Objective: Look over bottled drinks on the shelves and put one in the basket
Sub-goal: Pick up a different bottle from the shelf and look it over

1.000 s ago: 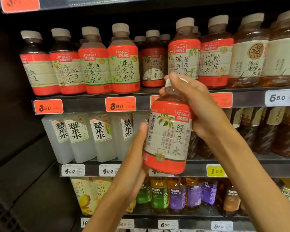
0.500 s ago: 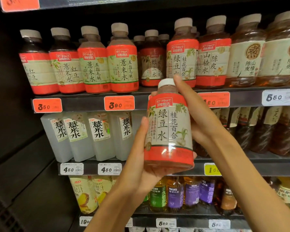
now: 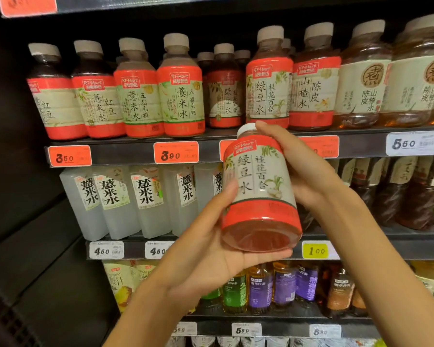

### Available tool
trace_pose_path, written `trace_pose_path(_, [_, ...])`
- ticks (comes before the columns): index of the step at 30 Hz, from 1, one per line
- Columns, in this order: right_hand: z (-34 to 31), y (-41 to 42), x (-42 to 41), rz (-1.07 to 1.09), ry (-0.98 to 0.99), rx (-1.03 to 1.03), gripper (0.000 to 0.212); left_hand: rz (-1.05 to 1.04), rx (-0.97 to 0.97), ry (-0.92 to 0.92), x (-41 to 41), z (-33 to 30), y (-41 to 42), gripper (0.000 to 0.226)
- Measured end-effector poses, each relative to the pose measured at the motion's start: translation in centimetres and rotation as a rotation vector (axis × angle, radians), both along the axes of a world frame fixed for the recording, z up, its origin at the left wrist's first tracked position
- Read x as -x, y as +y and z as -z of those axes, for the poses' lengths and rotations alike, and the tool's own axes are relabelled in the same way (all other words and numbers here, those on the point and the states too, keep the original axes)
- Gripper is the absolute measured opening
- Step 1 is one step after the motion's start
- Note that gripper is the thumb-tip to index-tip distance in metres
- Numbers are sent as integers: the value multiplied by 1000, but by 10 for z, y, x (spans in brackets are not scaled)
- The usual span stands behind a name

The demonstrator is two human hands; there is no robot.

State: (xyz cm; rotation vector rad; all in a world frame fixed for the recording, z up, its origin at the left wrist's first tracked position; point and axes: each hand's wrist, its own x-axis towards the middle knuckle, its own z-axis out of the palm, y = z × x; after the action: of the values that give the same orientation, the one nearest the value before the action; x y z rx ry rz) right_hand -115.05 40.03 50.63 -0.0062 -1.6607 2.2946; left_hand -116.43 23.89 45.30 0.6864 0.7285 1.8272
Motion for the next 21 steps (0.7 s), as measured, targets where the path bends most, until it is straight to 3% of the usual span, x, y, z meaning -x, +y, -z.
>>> trace_pose_path(4, [1, -2, -3, -119, -16, 2, 35, 196, -102, -225, -3, -12, -13, 78])
trace_pose_path(7, [2, -6, -2, -165, -18, 76, 30, 238, -120, -243, -6, -17, -18, 70])
trace_pose_path(11, [3, -9, -1, -184, -40, 96, 30, 185, -119, -231, -11, -18, -20, 65])
trace_pose_path(17, [3, -12, 5, -136, -31, 53, 30, 53, -73, -214, -12, -16, -16, 85])
trace_pose_path(21, [-1, -13, 8, -44, 61, -83, 32, -53, -48, -121, -5, -8, -9, 91])
